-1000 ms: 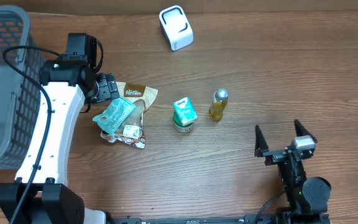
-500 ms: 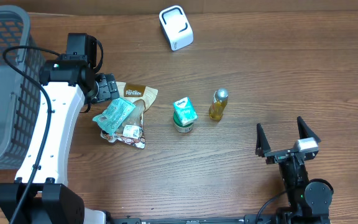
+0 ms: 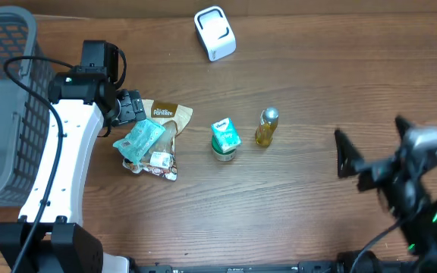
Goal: Scan the item barcode
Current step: 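Reach the right gripper toward the tissue pack on the jar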
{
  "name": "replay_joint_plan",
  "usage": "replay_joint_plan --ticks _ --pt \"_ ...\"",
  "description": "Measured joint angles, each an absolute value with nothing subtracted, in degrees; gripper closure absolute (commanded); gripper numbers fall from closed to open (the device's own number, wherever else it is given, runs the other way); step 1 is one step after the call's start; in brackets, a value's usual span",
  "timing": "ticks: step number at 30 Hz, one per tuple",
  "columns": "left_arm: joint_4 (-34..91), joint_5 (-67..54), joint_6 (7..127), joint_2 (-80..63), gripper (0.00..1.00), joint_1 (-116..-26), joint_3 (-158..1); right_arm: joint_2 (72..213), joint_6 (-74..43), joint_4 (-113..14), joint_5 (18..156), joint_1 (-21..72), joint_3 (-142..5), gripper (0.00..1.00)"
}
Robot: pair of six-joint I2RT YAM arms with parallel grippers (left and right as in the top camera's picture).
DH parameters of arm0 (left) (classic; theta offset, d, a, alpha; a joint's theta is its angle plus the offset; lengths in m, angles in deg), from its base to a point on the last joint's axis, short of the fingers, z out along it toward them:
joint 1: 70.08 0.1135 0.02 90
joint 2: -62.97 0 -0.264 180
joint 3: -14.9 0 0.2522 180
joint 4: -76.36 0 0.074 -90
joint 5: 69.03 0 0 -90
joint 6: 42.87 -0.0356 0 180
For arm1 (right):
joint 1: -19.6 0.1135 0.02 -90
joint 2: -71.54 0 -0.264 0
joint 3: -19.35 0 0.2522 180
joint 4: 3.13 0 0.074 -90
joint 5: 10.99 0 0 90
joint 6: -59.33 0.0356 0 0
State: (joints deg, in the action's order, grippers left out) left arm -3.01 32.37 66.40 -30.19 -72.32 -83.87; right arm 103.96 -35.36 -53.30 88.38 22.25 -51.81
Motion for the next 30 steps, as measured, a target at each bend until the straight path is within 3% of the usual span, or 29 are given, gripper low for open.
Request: replay_joint_plan --ticks 5,10,12,13,15,23,30 --pt "-3.0 32.4 66.5 -30.4 0.01 -72.3 -83.9 118.9 -35.4 -70.8 90.7 22.3 -70.8 0.0" --pt "-3.0 32.4 66.5 -30.4 0.0 -72.3 -83.9 125.9 -35.2 -76.9 93.8 22.3 -75.7 0.0" --pt "-3.0 32.4 66.5 -30.4 0.01 -72.3 -83.9 127.5 -35.2 -78.2 96.3 22.3 -75.7 0.24" --pt "-3.0 32.4 66.5 -30.4 0.0 -72.3 -83.9 128.8 -35.4 -79.1 98.4 22.3 -75.7 0.44" --pt "-3.0 32.4 66.5 -30.4 0.0 -72.3 -83.9 130.4 -35.1 -80.1 100.3 22.3 -75.7 0.48" --pt "-3.0 32.4 66.5 -30.4 0.0 -72.3 -83.9 141.7 -31.7 -83.4 101.3 26.3 -75.7 0.3" --pt "-3.0 32.4 66.5 -30.4 0.01 -72.3 -83.9 152.4 -25.0 -81.1 89.6 41.7 -75.7 0.37"
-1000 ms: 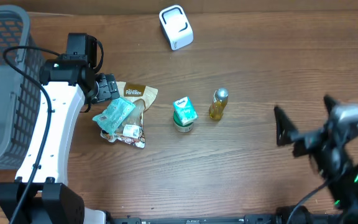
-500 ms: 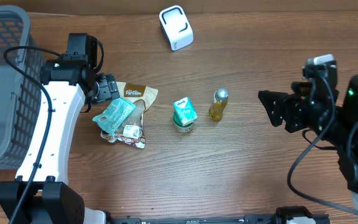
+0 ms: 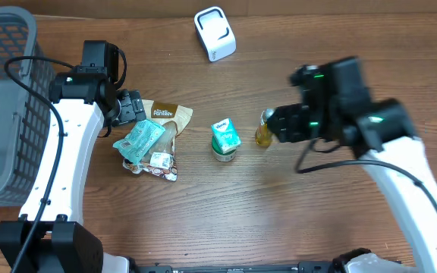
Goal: Scan the item barcode
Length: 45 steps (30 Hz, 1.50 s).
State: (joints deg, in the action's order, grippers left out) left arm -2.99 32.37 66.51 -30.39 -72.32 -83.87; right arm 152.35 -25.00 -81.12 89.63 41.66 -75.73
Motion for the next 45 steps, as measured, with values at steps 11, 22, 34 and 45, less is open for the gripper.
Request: replay_joint_plan --ticks 11,22,34,45 --pt "-3.0 32.4 66.5 -30.4 0.0 -72.3 -83.9 166.0 -19.6 -69.4 70.3 66.7 -75.7 0.43" --pt "-3.0 32.4 66.5 -30.4 0.0 -72.3 -83.9 175.0 -18.7 -63.3 63.7 68.3 -75.7 0.62" --pt "-3.0 32.4 66.5 -30.4 0.0 -72.3 -83.9 175.0 -18.9 -62.1 57.8 67.8 -75.8 0.6" --pt "-3.0 32.4 66.5 -30.4 0.0 -72.3 -83.9 175.0 -18.9 -64.6 71.8 58.1 -75.8 0.59"
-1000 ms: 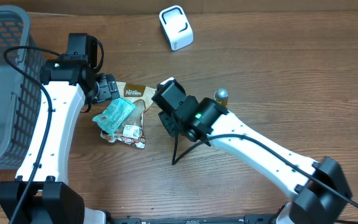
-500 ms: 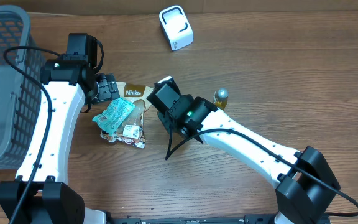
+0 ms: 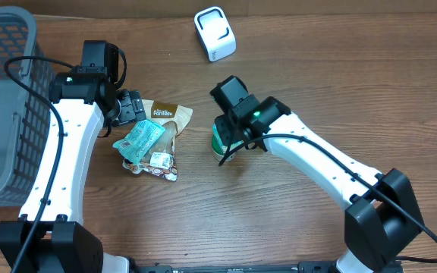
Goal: Scan the item barcode
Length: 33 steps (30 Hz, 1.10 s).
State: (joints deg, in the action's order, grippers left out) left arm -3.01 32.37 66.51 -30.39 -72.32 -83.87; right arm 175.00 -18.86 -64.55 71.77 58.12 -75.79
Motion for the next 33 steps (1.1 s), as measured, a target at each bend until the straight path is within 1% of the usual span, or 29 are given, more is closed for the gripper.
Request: replay_joint_plan --ticks 10,11,13,18,23,24,27,33 --pt "-3.0 32.4 66.5 -30.4 0.0 -72.3 -83.9 175.0 -18.7 -69.2 80.6 56.9 -75.8 0.59" --pt "-3.0 32.4 66.5 -30.4 0.0 -72.3 -83.9 175.0 -18.7 -69.3 81.0 56.9 -75.8 0.63" --pt "-3.0 32.4 66.5 -30.4 0.0 -72.3 -83.9 175.0 -18.8 -69.3 81.6 56.9 -75.8 0.76" --pt "-3.0 32.4 66.5 -30.4 0.0 -72.3 -83.9 175.0 -18.7 -68.2 81.9 56.9 -75.8 0.96" --pt "-3.0 32.4 66.5 -30.4 0.0 -72.3 -83.9 175.0 -18.7 -69.5 81.7 56.9 -80.6 0.96" --pt "-3.0 32.4 66.5 -30.4 0.0 -72.3 -83.9 175.0 -18.7 -69.1 81.7 57.0 -84.4 0.96" --pt "-3.0 32.4 66.5 -30.4 0.0 -72.3 -83.9 175.0 -18.7 -65.7 81.6 58.3 -87.7 0.96" --pt "-3.0 32.4 66.5 -30.4 0.0 -72.3 -83.9 175.0 -18.7 -61.2 79.8 63.6 -87.4 0.96"
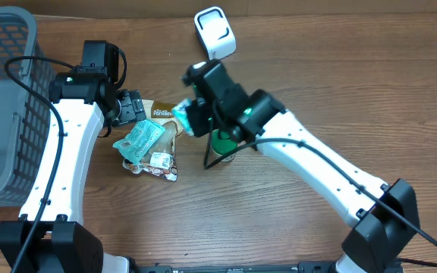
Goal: Scan the item barcode
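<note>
A white barcode scanner (215, 32) stands at the back of the table. In the middle sits a green cup-like item (220, 144), partly covered by my right arm. My right gripper (183, 117) reaches over the right edge of a brown pouch (160, 112). A small teal-and-white bit shows at its tip, and its jaws are hidden by the wrist. My left gripper (131, 106) rests at the pouch's left edge, its jaws too dark to read. A teal packet (141, 139) and a small wrapped item (160, 161) lie beside the pouch.
A grey mesh basket (2, 114) fills the left edge of the table. My right arm stretches diagonally from the front right corner across the middle, covering the spot to the right of the green item.
My right gripper was over the green item and is now to the left, at the brown pouch's right edge. More of the green item shows. The left arm is unchanged.
My right arm began blurred at the far right, with a small yellow bottle and the green item both in the open. It then stood beside the bottle, then over the green item with the bottle hidden, and now at the pouch. The left arm stayed put.
</note>
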{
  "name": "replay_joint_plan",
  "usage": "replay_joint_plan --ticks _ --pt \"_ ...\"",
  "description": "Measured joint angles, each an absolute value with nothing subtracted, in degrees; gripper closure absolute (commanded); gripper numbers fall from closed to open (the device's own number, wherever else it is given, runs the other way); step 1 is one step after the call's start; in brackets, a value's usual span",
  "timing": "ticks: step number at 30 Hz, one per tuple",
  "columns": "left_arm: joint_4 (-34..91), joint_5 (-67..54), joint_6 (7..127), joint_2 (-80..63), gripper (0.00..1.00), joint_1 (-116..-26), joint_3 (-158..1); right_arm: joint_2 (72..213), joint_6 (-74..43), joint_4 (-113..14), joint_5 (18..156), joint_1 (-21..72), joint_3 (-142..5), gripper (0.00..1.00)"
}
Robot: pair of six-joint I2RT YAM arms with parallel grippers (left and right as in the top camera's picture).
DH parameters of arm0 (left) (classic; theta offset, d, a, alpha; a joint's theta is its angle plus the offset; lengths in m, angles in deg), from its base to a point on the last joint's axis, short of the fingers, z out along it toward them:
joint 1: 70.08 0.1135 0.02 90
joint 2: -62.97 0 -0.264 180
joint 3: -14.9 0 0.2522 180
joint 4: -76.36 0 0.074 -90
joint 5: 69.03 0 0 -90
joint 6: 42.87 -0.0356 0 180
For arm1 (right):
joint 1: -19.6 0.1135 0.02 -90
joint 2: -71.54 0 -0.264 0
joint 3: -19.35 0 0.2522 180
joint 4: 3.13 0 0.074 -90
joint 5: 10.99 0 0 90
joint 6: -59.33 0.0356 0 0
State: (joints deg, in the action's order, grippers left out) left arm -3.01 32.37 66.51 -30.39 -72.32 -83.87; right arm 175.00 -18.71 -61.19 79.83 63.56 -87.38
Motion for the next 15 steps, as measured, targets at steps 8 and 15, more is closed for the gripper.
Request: replay_joint_plan --ticks 8,15 --pt "-3.0 32.4 66.5 -30.4 0.01 -72.3 -83.9 175.0 -18.7 -50.2 68.4 68.4 -79.8 0.96" --pt "-3.0 32.4 66.5 -30.4 0.01 -72.3 -83.9 175.0 -17.8 -41.7 64.0 68.4 -73.1 0.96"
